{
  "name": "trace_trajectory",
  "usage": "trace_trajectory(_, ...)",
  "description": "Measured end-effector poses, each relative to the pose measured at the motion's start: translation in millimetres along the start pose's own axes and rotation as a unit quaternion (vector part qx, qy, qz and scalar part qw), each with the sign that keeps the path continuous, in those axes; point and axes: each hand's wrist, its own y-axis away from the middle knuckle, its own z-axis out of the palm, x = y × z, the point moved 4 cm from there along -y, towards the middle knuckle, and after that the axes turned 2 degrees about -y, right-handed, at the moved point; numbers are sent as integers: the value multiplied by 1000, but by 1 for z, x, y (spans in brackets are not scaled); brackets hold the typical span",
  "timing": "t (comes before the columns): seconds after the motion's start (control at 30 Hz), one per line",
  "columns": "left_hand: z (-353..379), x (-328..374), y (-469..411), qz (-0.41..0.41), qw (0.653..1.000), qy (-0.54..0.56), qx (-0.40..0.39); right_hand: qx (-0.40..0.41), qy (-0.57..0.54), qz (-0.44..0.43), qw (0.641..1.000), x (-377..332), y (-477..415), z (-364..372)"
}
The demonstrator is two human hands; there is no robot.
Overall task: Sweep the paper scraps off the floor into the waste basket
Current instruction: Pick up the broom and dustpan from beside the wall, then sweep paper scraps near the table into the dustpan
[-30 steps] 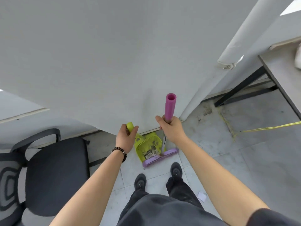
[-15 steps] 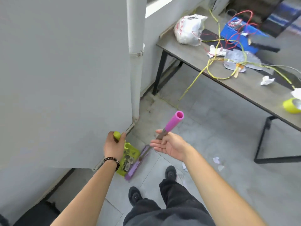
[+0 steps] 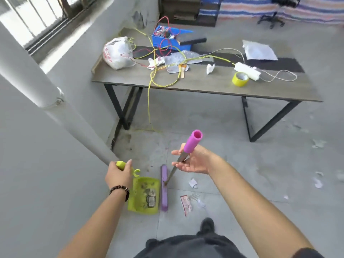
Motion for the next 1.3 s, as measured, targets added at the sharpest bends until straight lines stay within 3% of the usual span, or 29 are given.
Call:
trace_trajectory(0.2, 50, 7, 42, -60, 997, -13, 40, -17, 53, -28, 998, -33, 10, -59)
trace_trajectory(0.33, 73, 5, 69, -92, 993, -38, 56, 73, 110, -13, 991, -36, -19, -118)
trace_trajectory(0.5, 82, -4, 100, -111, 987, -83, 84, 164, 212, 35, 963, -5, -60, -199)
trace_trajectory(0.67, 73, -21, 113, -144, 980, -99, 95, 161, 248, 98, 950, 50, -65, -245)
trace_trajectory(0.77, 63, -36, 102, -130, 969, -208, 35, 162, 205, 181, 948, 89, -55, -256)
trace_trajectory(0.87, 54, -40, 98, -93, 931, -352, -33, 190, 190, 172, 948, 120, -45, -257)
trace_trajectory(1.0, 46, -61, 99, -31, 871, -468, -146, 232, 208, 154, 938, 160, -19, -251)
trace_trajectory(1.07, 41, -77, 97, 3, 824, -519, -227, 241, 196, 159, 937, 183, 1, -240)
trace_trajectory(1.13, 35, -98, 97, 16, 788, -533, -306, 245, 181, 170, 937, 215, 21, -224)
trace_trajectory(1.2, 25, -120, 102, -29, 778, -498, -381, 260, 173, 181, 933, 253, 37, -208)
trace_trajectory(1.3, 6, -134, 110, 13, 782, -490, -385, 269, 111, 181, 939, 306, 57, -181)
